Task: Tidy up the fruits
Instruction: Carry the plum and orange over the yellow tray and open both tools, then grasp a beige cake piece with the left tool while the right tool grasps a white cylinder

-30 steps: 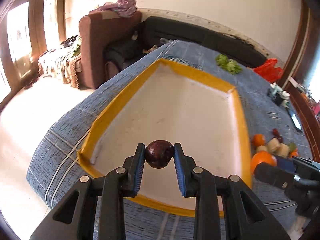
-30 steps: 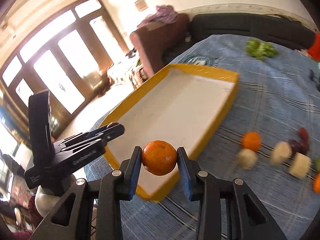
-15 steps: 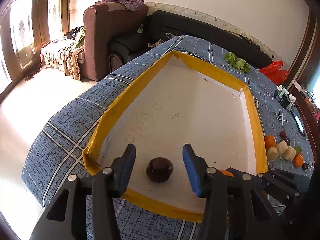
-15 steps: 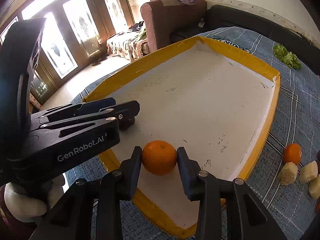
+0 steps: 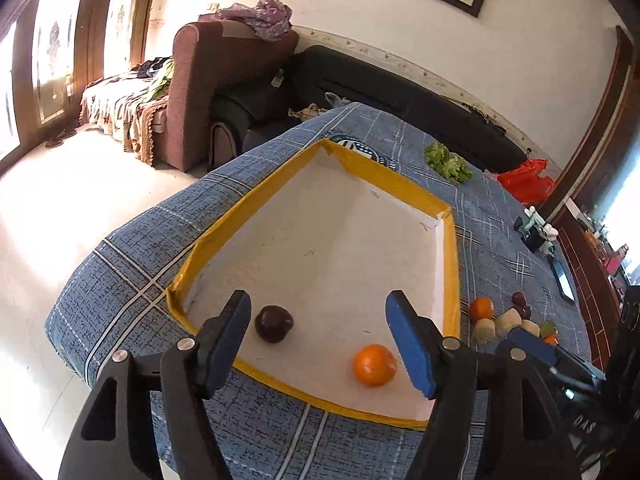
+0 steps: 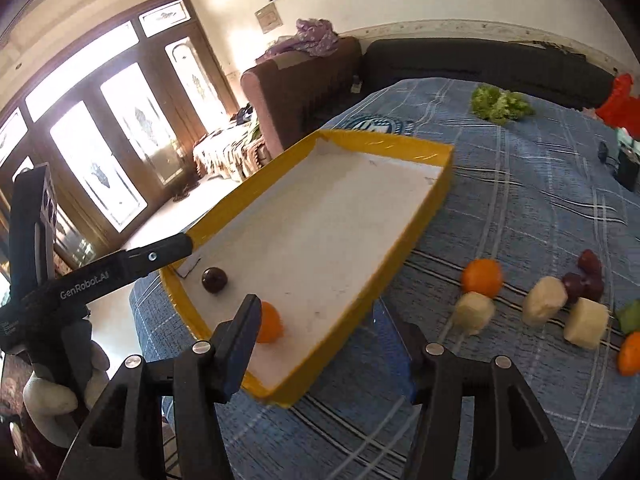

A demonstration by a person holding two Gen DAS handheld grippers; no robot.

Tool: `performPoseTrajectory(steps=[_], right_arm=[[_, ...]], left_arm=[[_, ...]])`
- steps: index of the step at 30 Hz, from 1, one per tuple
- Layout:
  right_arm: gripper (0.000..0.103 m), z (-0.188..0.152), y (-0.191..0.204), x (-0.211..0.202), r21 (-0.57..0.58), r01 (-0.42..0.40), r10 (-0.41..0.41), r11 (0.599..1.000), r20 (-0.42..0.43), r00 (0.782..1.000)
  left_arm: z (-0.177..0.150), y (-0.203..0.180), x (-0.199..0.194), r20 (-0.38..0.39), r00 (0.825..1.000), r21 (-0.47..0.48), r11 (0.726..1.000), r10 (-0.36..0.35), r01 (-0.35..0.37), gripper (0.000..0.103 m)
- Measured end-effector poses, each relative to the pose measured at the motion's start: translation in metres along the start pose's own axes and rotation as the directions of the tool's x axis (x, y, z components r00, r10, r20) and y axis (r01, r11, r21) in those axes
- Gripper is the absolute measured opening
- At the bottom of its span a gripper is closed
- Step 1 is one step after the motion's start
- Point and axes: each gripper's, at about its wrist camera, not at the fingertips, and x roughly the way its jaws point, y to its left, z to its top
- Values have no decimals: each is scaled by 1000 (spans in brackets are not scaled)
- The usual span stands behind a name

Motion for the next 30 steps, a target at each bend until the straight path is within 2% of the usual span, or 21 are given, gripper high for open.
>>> performPoseTrajectory(steps=[3,6,11,14,18,21,23,30], right_arm=[[63,-4,-47,-37,89,52,-57,995,62,996],[63,-10,-102,-74,201,114,-138,973,110,984],[63,-34,-175,-118,338,201,-255,919,121,960],[63,-43,-196,-130,376,212,-272,902,116,955],[65,-43,-191,-117,367,148,-198,918,102,975],[65,-32,-172,-94,309,141,-173,941,78,982],[65,-23,-165,-77,276,154,-176,949,54,983],[64,-15,-164,-33,226,228,-227,947,-31,973]], left_arm=[[0,-25,-3,5,999,52,998,-44,44,72],[-7,-58,1,-17,994,121,986,-112,113,72],[-29,-126,20,-106,975,259,941,-195,217,72],[-43,-155,35,-151,968,315,918,-201,240,72],[-50,-176,58,-174,964,343,905,-203,252,72],[-50,-180,72,-188,962,341,905,-199,254,70],[-49,-182,80,-194,963,352,903,-186,245,67],[-52,-193,94,-199,968,406,885,-155,226,66]])
